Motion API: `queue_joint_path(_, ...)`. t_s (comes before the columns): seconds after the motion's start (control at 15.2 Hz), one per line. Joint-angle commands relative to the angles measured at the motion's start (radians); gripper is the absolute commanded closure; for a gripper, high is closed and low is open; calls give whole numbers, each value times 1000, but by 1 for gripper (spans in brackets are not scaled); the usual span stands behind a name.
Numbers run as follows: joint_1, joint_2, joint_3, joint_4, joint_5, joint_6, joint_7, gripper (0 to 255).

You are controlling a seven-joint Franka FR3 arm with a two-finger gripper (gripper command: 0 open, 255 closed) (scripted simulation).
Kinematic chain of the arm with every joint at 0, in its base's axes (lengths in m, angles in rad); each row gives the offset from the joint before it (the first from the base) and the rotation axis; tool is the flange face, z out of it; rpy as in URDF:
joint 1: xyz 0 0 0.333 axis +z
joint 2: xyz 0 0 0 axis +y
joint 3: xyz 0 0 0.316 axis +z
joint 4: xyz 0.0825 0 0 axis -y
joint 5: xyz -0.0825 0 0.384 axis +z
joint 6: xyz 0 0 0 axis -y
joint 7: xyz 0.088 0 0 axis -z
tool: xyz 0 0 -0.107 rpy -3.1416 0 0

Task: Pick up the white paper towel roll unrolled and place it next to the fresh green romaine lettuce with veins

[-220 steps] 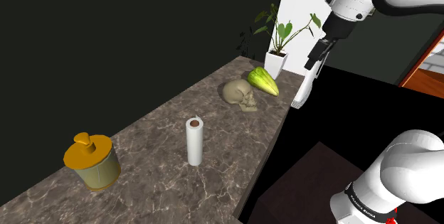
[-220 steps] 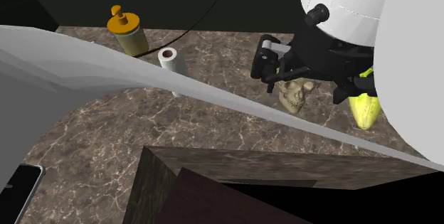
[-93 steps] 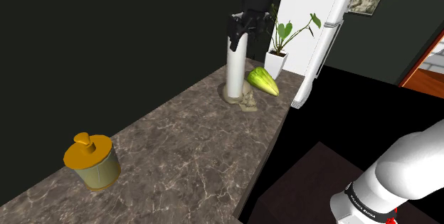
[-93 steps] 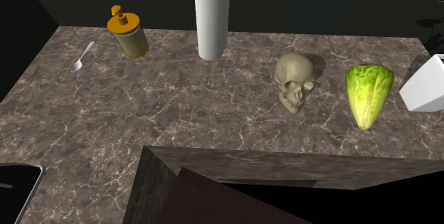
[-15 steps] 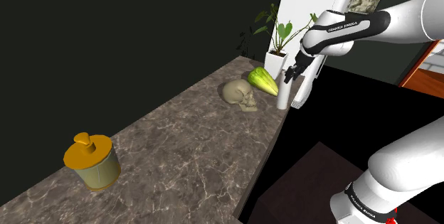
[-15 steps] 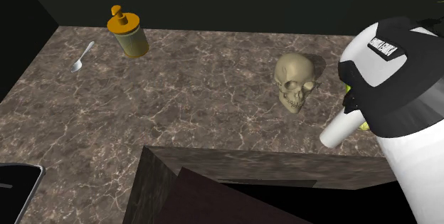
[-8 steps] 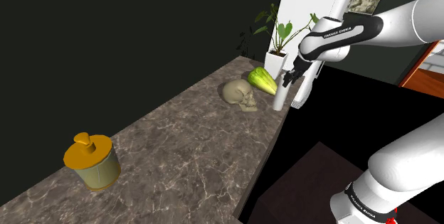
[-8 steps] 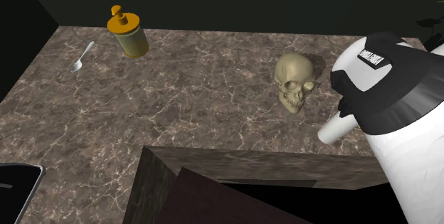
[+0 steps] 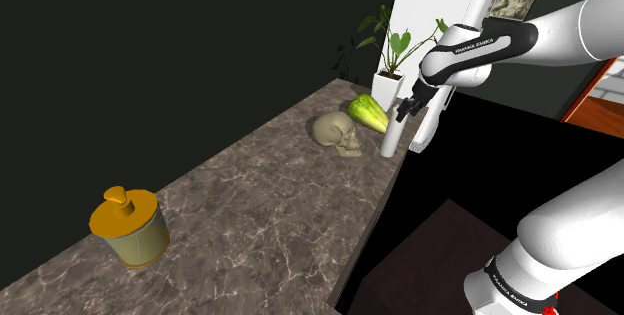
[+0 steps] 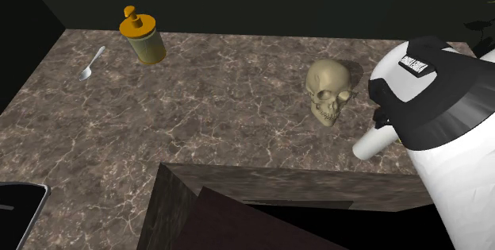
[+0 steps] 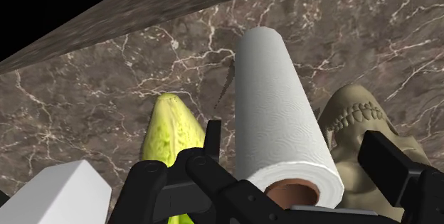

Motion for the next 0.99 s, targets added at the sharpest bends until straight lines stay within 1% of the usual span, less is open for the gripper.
queue_joint_path(0.0,0,0,0,0,0,0,0,0)
queue_joint_path(0.13,0,0,0,0,0,0,0,0)
queue_joint_path(0.4,-8,-86,-3,42,-17,-128,11,0)
queue_joint_path(0.92,-8,-86,-3,42,-17,-128,11,0)
